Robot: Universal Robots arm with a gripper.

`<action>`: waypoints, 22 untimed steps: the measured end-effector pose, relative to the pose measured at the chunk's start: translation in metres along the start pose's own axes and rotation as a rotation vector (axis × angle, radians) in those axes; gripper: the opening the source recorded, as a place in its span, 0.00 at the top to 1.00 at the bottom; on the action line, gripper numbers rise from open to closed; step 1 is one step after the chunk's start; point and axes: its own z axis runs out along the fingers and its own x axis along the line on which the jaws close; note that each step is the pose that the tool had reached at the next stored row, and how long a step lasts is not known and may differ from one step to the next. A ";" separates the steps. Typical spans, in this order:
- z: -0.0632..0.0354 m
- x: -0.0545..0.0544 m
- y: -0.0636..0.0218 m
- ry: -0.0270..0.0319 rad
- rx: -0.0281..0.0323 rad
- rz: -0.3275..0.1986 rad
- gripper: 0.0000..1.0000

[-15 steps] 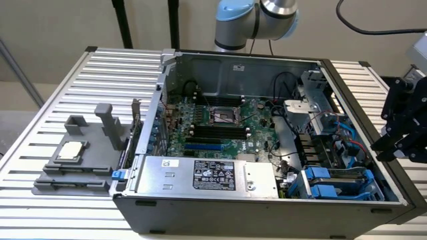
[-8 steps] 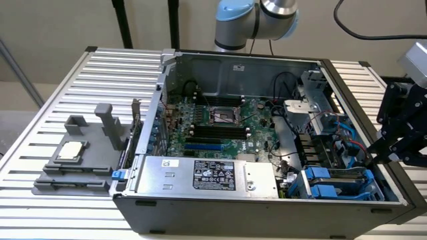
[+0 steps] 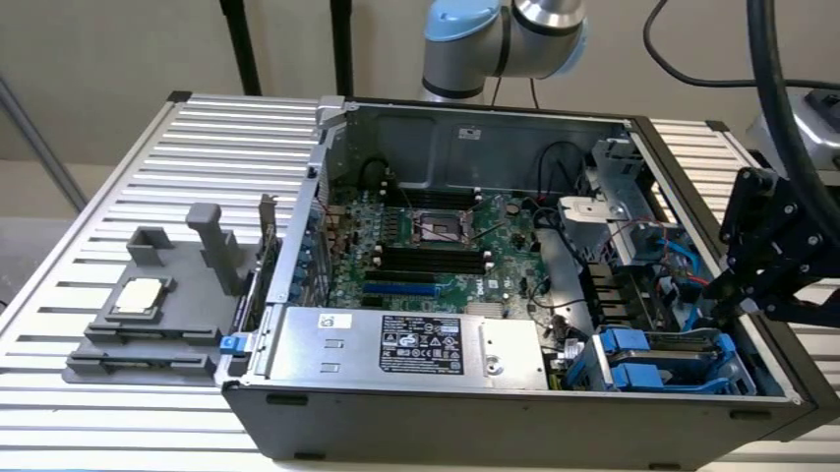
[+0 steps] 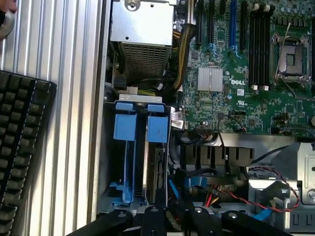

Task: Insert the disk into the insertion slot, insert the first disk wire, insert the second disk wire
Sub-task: 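Insert the first disk wire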

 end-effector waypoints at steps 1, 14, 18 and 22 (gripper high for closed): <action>0.0019 -0.002 0.0002 0.0004 0.0000 0.000 0.75; 0.0115 -0.010 0.0115 0.0167 -0.0004 0.000 0.60; 0.0105 0.008 0.0119 0.0165 -0.0007 0.000 0.60; 0.0117 0.020 0.0098 0.0141 -0.0010 0.000 0.60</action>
